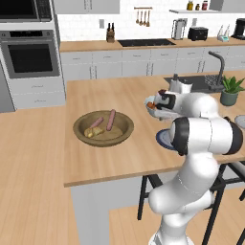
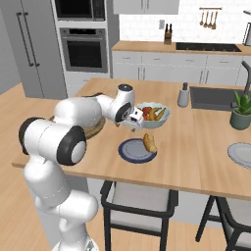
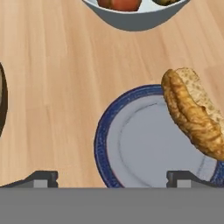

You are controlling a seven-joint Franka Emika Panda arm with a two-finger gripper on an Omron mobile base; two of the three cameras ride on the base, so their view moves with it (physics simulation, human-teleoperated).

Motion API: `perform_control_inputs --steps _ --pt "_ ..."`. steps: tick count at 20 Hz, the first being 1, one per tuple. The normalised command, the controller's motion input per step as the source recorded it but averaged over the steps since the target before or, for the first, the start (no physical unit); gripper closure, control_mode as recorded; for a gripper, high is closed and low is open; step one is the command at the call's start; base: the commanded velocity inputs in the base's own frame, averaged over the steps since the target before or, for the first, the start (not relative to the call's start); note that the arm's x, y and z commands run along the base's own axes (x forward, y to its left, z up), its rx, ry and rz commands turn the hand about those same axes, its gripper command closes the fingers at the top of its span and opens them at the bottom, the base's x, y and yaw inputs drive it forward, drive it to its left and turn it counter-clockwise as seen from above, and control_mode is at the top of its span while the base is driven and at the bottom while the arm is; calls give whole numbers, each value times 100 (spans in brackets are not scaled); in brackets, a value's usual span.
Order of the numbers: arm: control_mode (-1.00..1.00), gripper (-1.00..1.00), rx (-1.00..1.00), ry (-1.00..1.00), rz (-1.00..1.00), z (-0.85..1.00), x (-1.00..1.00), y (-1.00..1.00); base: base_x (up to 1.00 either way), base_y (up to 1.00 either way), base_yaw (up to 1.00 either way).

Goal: Place one bun and one sausage from the bowl on each plate.

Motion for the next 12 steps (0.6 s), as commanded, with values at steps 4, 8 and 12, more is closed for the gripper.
perform_control_inputs --steps 4,8,12 --pt "-100 -100 0 0 0 24 3 74 0 0 0" --pt "-100 -100 0 0 0 6 8 68 0 0 0" --pt "-100 -100 0 0 0 1 32 70 0 0 0"
